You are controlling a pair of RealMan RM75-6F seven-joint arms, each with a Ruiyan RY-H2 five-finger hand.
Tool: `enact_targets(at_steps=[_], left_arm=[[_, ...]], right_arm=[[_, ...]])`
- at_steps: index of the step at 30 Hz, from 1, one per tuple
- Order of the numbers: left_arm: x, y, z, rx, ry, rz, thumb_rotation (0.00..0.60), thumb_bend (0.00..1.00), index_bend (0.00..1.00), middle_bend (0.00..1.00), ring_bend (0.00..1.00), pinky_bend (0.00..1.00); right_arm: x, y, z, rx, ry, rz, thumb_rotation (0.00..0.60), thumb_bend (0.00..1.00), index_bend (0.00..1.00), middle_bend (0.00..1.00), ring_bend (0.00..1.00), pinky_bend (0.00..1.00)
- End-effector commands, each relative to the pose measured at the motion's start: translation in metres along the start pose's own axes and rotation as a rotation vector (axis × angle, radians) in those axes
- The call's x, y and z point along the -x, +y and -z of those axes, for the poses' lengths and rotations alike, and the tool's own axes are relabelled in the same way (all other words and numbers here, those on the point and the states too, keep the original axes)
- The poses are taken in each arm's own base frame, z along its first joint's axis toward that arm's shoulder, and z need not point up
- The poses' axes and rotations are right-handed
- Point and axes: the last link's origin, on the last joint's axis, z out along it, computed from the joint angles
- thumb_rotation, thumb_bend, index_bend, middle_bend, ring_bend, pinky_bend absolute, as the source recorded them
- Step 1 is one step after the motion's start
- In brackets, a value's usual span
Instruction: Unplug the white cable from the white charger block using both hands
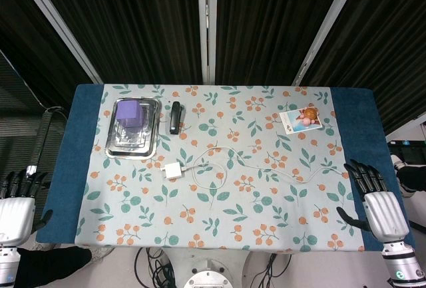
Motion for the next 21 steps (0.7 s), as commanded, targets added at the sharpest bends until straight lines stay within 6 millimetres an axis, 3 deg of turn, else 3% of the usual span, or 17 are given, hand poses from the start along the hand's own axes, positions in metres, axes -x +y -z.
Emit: enact_targets(at_steps=[1, 9, 13, 17, 21], left_arm=[[0.001, 0.000, -0.001, -0.001, -0.004, 0.002, 0.600, 0.20, 0.15, 0.13, 0.03, 0.00], [0.000, 0.004, -0.005, 0.012, -0.010, 0.003, 0.600, 0.20, 0.15, 0.13, 0.03, 0.00], [-0.005, 0.016, -0.020, 0.059, 0.001, 0.020, 0.600, 0.19, 0.16, 0.13, 0.03, 0.00], [-0.009, 0.051, -0.053, 0.180, -0.034, 0.030, 0.600, 0.18, 0.19, 0.16, 0.03, 0.00], [-0.011, 0.101, -0.092, 0.310, -0.086, 0.061, 0.600, 0.18, 0.19, 0.17, 0.03, 0.00]], right_arm=[[0.001, -0.001, -0.001, -0.002, -0.005, 0.001, 0.600, 0.16, 0.00, 0.00, 0.00, 0.00], [0.001, -0.002, -0.004, -0.008, -0.006, 0.001, 0.600, 0.16, 0.00, 0.00, 0.00, 0.00], [0.000, -0.002, -0.005, -0.013, 0.002, -0.001, 0.600, 0.16, 0.00, 0.00, 0.00, 0.00], [0.000, -0.004, -0.007, -0.030, 0.001, 0.001, 0.600, 0.16, 0.00, 0.00, 0.00, 0.00], [0.000, -0.007, -0.009, -0.044, 0.000, 0.002, 0.600, 0.16, 0.00, 0.00, 0.00, 0.00]])
